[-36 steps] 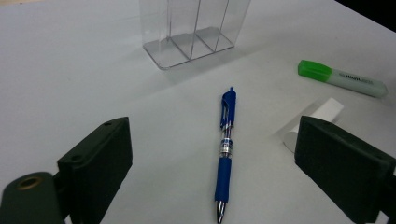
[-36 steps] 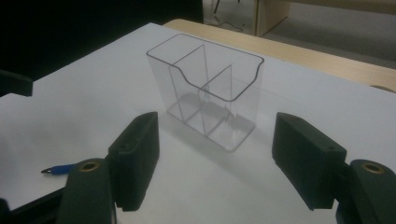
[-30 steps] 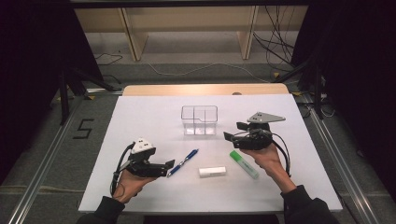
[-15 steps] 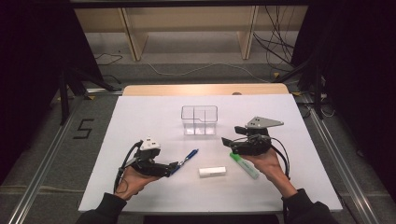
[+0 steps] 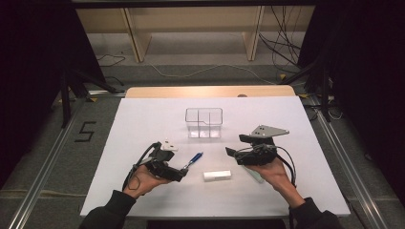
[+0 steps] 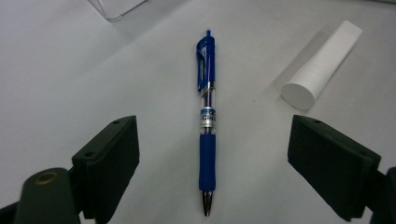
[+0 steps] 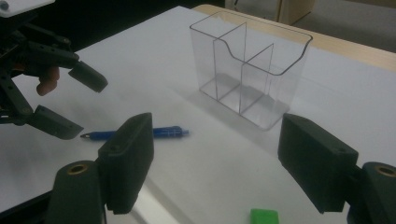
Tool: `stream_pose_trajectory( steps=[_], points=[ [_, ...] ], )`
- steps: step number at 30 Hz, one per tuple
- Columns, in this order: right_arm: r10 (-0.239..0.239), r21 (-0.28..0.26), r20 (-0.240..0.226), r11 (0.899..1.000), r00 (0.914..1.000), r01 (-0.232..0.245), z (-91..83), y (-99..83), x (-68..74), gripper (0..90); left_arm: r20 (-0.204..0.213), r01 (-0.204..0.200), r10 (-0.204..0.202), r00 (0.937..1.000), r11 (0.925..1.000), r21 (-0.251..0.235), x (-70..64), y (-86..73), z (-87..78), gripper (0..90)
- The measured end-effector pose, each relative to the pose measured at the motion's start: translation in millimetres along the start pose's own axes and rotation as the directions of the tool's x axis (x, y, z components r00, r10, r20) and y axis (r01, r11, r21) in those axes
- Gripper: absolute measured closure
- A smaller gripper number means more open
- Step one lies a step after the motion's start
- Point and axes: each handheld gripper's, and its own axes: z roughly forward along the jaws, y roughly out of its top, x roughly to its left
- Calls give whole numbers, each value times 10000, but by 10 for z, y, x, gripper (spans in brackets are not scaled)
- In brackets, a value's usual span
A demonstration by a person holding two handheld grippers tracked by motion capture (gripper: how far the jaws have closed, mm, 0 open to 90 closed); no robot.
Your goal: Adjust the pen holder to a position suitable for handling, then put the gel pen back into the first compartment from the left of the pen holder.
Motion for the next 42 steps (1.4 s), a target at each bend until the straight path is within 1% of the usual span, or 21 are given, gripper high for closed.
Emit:
stream_pose_trajectory(
  steps=[1, 3, 4, 5, 9, 10, 12, 13, 15, 18, 20, 23, 24, 30, 31, 32, 33, 35, 38, 39, 42],
  points=[
    [-27, 11, 8, 10000, 10000, 27, -1, -6, 3, 278, -6, -107, 107, 9999, 9999, 107, -3, 11, 14, 162],
    [-36, 58, -13, 10000, 10000, 36, -7, -19, 5, 277, -3, -136, 136, 9999, 9995, 300, -12, 37, 42, 162],
    [-26, 62, -12, 10000, 10000, 26, -12, -24, 4, 276, 26, -270, 269, 9996, 9985, 470, -1, 50, 46, 162],
    [-17, 27, 0, 10000, 10000, 17, -16, -30, 3, 275, 28, -154, 153, 9999, 9987, 483, -6, 57, 59, 163],
    [31, -18, -31, 10000, 10000, -31, -42, -58, -2, 271, -13, -226, 228, 9997, 9968, 766, -5, 85, 91, 165],
    [32, -23, -24, 10000, 10000, -32, -46, -64, -5, 270, 6, -358, 359, 9994, 9953, 894, 0, 93, 95, 166],
    [29, -28, -1, 10000, 10000, -30, -54, -74, -10, 270, 46, -336, 333, 9994, 9947, 975, -6, 102, 110, 166],
    [47, -30, 7, 10000, 10000, -47, -59, -78, -10, 269, -41, -353, 359, 9993, 9946, 975, -13, 105, 120, 166],
    [83, -11, 30, 10000, 10000, -83, -69, -85, -2, 269, -20, -467, 472, 9989, 9929, 1095, -12, 111, 126, 172],
    [56, -19, 7, 10000, 10000, -56, -76, -93, 12, 269, 32, -434, 433, 9991, 9920, 1186, -13, 116, 142, 177],
    [21, 9, 11, 10000, 10000, -21, -80, -98, 21, 269, 63, -559, 555, 9984, 9891, 1363, -4, 123, 148, 179],
    [-56, 22, 30, 10000, 10000, 56, -85, -110, 33, 269, 91, -506, 498, 9987, 9886, 1419, -5, 132, 163, 188],
    [-48, 5, 18, 10000, 10000, 48, -86, -115, 36, 269, 83, -564, 558, 9984, 9880, 1436, 0, 136, 164, 190],
    [15, 58, 8, 10000, 10000, -15, -106, -142, 57, 269, 139, -597, 582, 9982, 9843, 1662, -15, 148, 192, 225],
    [18, 69, 7, 10000, 10000, -18, -108, -145, 59, 269, 114, -535, 523, 9986, 9844, 1679, -24, 152, 203, 229],
    [24, 78, 16, 10000, 10000, -24, -112, -147, 60, 269, 113, -653, 643, 9979, 9818, 1782, -19, 159, 204, 237],
    [-1, 86, 16, 10000, 10000, 1, -114, -148, 60, 269, 102, -686, 678, 9976, 9814, 1796, -21, 163, 209, 248],
    [-22, 60, 30, 10000, 10000, 22, -118, -147, 60, 269, 161, -682, 663, 9977, 9803, 1856, -27, 174, 219, 268],
    [-25, 52, 10, 10000, 10000, 25, -119, -148, 59, 269, 213, -798, 771, 9968, 9765, 2004, -36, 200, 238, 301],
    [-20, 47, -5, 10000, 10000, 20, -117, -149, 57, 269, 208, -778, 751, 9970, 9764, 2013, -45, 204, 250, 314],
    [-13, 29, -14, 10000, 10000, 13, -115, -148, 47, 269, 285, -928, 887, 9957, 9696, 2265, -51, 229, 270, 346]
  ],
)
